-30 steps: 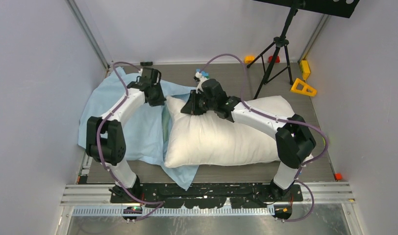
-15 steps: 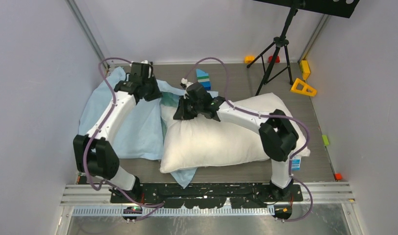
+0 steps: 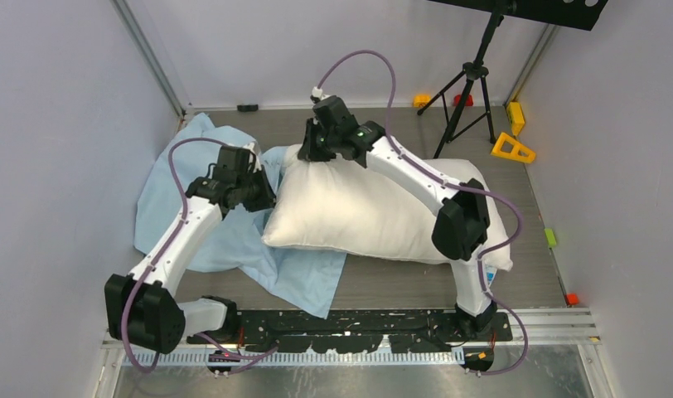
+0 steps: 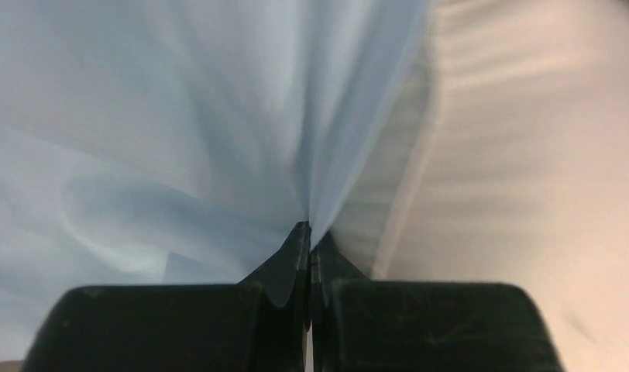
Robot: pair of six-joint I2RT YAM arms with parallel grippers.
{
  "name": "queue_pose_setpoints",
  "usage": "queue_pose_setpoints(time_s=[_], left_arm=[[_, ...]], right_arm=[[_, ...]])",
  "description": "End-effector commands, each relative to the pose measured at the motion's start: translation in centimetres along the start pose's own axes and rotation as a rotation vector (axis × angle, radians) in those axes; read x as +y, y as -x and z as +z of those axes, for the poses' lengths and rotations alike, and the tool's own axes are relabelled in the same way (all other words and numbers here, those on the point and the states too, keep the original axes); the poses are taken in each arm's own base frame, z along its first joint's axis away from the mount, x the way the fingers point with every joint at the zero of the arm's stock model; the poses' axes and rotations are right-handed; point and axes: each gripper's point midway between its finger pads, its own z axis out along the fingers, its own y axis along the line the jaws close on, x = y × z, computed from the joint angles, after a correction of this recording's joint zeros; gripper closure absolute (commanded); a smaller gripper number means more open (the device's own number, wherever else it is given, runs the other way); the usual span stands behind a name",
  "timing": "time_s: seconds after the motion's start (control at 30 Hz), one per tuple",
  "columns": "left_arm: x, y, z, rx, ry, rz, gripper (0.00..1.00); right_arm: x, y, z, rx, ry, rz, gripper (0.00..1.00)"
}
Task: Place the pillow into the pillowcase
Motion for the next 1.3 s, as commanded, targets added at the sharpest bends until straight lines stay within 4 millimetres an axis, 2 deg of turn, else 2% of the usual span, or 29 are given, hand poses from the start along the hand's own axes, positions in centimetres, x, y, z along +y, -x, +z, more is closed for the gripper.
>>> queue_pose_setpoints(time_s=[0.0, 0.07, 0.13, 0.27, 0.37, 0.47, 0.67, 0.77, 0.9, 0.97, 1.03, 1.27], left_arm=[[-1.7, -0.8, -3.9, -0.015, -0.075, 0.015, 1.00], [-1.9, -0.7, -5.1, -0.019, -0.069, 0.018, 1.00], [-2.3, -0.4, -6.4, -0.035, -0.074, 0.017, 1.00], [-3.5, -0.5, -8.2, -0.033, -0.113, -0.015, 1.00], [-4.1, -1.5, -8.5, 0.004, -0.154, -0.063, 1.00], [-4.9, -2.1, -9.0, 0.030, -0.198, -0.092, 1.00], [-5.5, -2.3, -11.3, 0.024, -0.218, -0.082, 1.00], [-4.8, -2.6, -12.1, 0.020, -0.179, -0.064, 1.00], [-3.5, -3.3, -12.5, 0.018, -0.121, -0.043, 1.00], [-4.2, -3.6, -12.5, 0.036, -0.162, -0.068, 1.00], [-6.0, -3.7, -13.0, 0.063, -0.251, -0.099, 1.00], [-9.8, -1.9, -15.4, 0.034, -0.396, -0.134, 1.00]], right_arm=[[-3.3, -0.2, 4.6, -0.063, -0.119, 0.005, 1.00], [-4.8, -0.1, 5.2, -0.093, -0.187, 0.014, 1.00], [-6.0, 0.9, 4.7, -0.146, -0.264, 0.021, 1.00], [-6.9, 5.3, 1.1, -0.339, -0.382, 0.058, 1.00], [-7.2, 7.4, -1.0, -0.471, -0.448, 0.088, 1.00], [-7.3, 7.5, -1.3, -0.544, -0.495, 0.069, 1.00], [-8.5, 5.6, 1.3, -0.521, -0.520, 0.050, 1.00], [-9.0, 5.2, 1.9, -0.511, -0.528, 0.046, 1.00], [-10.6, 5.0, 1.9, -0.497, -0.542, 0.070, 1.00], [-10.9, 5.2, 1.5, -0.511, -0.552, 0.079, 1.00], [-10.7, 5.3, 1.1, -0.522, -0.565, 0.068, 1.00], [-11.1, 5.2, 0.6, -0.540, -0.616, 0.032, 1.00]])
